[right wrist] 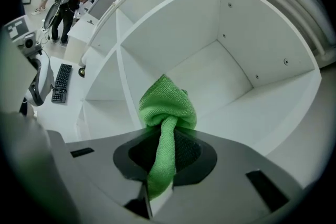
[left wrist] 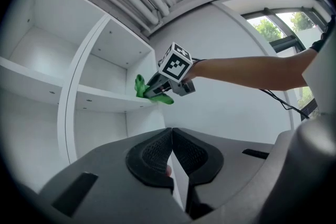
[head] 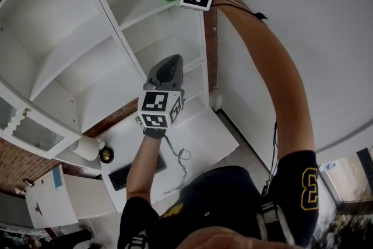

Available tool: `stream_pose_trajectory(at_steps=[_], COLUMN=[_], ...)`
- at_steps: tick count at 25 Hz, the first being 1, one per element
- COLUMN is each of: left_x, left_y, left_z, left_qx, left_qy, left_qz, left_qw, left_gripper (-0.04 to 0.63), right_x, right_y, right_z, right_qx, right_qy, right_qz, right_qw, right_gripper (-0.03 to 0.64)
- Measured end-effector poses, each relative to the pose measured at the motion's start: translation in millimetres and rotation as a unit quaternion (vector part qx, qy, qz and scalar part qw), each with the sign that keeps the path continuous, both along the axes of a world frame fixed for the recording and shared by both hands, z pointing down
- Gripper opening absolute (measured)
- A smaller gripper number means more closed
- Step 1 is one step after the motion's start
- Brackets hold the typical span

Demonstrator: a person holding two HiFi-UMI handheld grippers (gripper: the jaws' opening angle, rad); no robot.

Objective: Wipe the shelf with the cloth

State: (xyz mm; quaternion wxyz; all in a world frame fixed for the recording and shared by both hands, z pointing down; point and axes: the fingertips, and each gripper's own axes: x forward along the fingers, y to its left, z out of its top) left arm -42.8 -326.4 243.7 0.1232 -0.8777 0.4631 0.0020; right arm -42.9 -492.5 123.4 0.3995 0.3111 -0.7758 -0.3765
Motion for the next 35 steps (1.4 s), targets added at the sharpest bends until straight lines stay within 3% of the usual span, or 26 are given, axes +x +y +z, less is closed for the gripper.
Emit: stream_pose_trajectory(at_steps=[6, 11, 14, 16, 19, 24, 31, 35], left_x=[5, -1, -7, -13, -23, -30, -42, -59], left_y=[0, -3, -4, -7, -11, -15, -19, -20], left_z=[2, 0, 2, 6, 5, 9, 19, 30], left_qx=[-0.002, 0.0, -0.002, -0.007, -0.009, -0.012, -0.016, -0.013], left_qy=[-0.003, -0.002, -0.007, -0.014, -0.011, -0.018, -0.022, -0.023], left_qz=[0.002, -0.006, -0.016, -0.027, -0.04, -0.055, -0.085, -0.122], left_qw=[1.0, 1.0, 0.9998, 0.9995, 0.9991, 0.9983, 0.996, 0.9922], left_gripper=[0.018, 0.018, 0.018, 0.018, 0.018, 0.018, 0.018, 0.018], right_x=[12, 16, 14, 14, 14, 13, 7, 9], right_y=[-5, -5, -2, 7, 22, 52, 94, 112], right_z=[-1, -10, -12, -16, -21, -19, 15, 40], right_qx=[-0.007, 0.023, 0.05, 0.063, 0.051, 0.034, 0.019, 0.001], right_qy=[-0.027, -0.015, -0.001, -0.024, -0.104, -0.24, -0.344, -0.422], right_qz=[0.005, 0.013, -0.011, -0.031, -0.065, -0.134, -0.183, -0.182], right_qw=[1.0, 1.0, 0.999, 0.997, 0.991, 0.961, 0.921, 0.888], right_gripper=[0.046, 0.046, 0.046, 0.046, 0.046, 0.046, 0.046, 0.046])
